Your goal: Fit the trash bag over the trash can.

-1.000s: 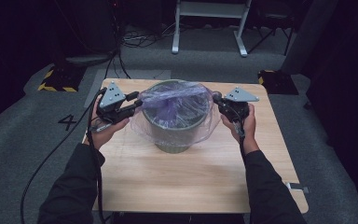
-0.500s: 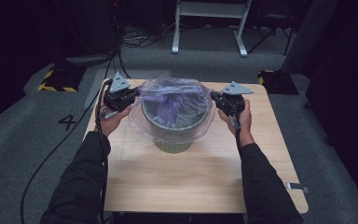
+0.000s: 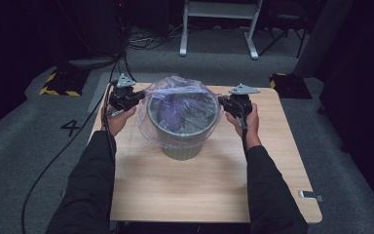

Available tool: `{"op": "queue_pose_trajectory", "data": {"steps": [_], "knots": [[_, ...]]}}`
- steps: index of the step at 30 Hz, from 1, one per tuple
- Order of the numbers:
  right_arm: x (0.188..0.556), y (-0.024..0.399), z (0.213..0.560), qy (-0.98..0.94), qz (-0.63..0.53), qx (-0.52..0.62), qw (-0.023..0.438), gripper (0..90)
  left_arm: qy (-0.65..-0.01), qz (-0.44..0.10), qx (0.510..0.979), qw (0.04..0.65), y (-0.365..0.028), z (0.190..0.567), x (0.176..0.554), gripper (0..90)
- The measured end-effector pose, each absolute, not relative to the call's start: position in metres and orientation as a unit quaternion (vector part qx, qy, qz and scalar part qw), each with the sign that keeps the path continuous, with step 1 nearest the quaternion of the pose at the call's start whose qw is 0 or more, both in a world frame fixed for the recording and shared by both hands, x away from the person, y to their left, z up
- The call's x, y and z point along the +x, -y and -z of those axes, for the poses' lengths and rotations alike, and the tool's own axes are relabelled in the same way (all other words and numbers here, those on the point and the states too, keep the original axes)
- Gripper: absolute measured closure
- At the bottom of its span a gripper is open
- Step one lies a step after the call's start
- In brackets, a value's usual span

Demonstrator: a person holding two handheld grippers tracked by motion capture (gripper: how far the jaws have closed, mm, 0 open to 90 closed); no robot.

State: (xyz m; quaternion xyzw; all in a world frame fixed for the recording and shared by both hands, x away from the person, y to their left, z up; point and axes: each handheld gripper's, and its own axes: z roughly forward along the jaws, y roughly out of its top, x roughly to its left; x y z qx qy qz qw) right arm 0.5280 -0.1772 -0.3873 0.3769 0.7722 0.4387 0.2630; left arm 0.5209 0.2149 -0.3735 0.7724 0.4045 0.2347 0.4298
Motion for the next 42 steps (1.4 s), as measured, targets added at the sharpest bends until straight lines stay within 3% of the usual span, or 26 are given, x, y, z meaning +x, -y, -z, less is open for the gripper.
{"op": "queue_pose_trajectory", "data": {"steps": [4, 15, 28, 30, 31, 38, 42], "knots": [[0.535, 0.176, 0.402, -0.79, -0.407, 0.397, 0.229, 90.0, -0.403, -0.206, 0.794, 0.405, -0.206, 0.385, 0.529, 89.8], [0.528, 0.171, 0.421, -0.81, -0.396, 0.393, 0.183, 90.0, -0.41, -0.132, 0.787, 0.443, -0.208, 0.402, 0.527, 89.6], [0.523, 0.188, 0.438, -0.815, -0.393, 0.4, 0.143, 89.4, -0.417, -0.112, 0.791, 0.434, -0.217, 0.426, 0.515, 88.0], [0.519, 0.195, 0.44, -0.813, -0.396, 0.401, 0.146, 86.7, -0.419, -0.126, 0.786, 0.437, -0.222, 0.426, 0.508, 81.3], [0.516, 0.197, 0.439, -0.811, -0.399, 0.402, 0.148, 80.8, -0.423, -0.131, 0.781, 0.439, -0.224, 0.426, 0.504, 71.4], [0.49, 0.21, 0.429, -0.824, -0.394, 0.331, 0.236, 56.8, -0.383, -0.203, 0.774, 0.461, -0.247, 0.421, 0.467, 52.0], [0.479, 0.22, 0.424, -0.822, -0.405, 0.316, 0.247, 46.0, -0.37, -0.218, 0.776, 0.463, -0.253, 0.421, 0.449, 35.8]]}}
